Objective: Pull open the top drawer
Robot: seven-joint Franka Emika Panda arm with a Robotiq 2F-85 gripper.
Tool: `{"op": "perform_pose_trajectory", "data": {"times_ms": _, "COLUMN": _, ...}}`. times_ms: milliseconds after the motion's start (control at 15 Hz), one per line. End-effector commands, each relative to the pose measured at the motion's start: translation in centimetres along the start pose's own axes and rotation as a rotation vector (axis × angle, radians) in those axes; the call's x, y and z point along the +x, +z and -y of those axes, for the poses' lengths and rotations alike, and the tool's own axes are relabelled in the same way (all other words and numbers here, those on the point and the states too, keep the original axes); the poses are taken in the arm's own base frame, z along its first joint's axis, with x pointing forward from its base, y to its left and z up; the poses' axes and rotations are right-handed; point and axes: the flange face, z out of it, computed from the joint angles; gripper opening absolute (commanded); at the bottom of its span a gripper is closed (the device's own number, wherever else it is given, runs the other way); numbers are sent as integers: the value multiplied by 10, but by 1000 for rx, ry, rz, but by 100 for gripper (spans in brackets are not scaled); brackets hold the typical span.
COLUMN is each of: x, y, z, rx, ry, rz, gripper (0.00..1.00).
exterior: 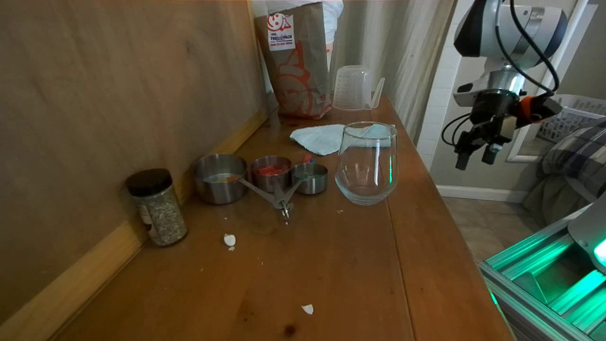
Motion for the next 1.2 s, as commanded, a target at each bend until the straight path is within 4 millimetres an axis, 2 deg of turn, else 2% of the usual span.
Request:
{"op": "perform_pose_trajectory", "data": {"times_ms": 0, "x": 10, "y": 17, "z": -27, "rx": -57, "ry": -45, "rz": -66, "gripper": 100}}
{"op": "perform_pose_trajectory", "data": {"times_ms": 267, "x": 3, "y": 21, "z": -52, "rx": -144, "ry": -41, "rz": -109, "gripper": 100}}
{"op": "perform_pose_trajectory", "data": {"times_ms": 333, "x": 10, "y": 18, "z": -37, "rx": -113, "ry": -39, "rz": -75, "gripper": 100}}
{"op": "perform_pose_trajectory", "data": {"times_ms": 667, "x": 8, "y": 21, "z": -40, "rx": -110, "ry": -37, "rz": -76, "gripper": 100}}
{"op": "perform_pose_trajectory", "data": {"times_ms": 733, "x": 3, "y": 14, "z": -48, "rx": -142, "ry": -36, "rz": -102, "gripper": 100}}
{"op": "perform_pose_trajectory", "data": {"times_ms": 1133, "x": -5, "y": 11, "z": -78, "rx": -226, "ry": -80, "rz": -256, "gripper": 100}}
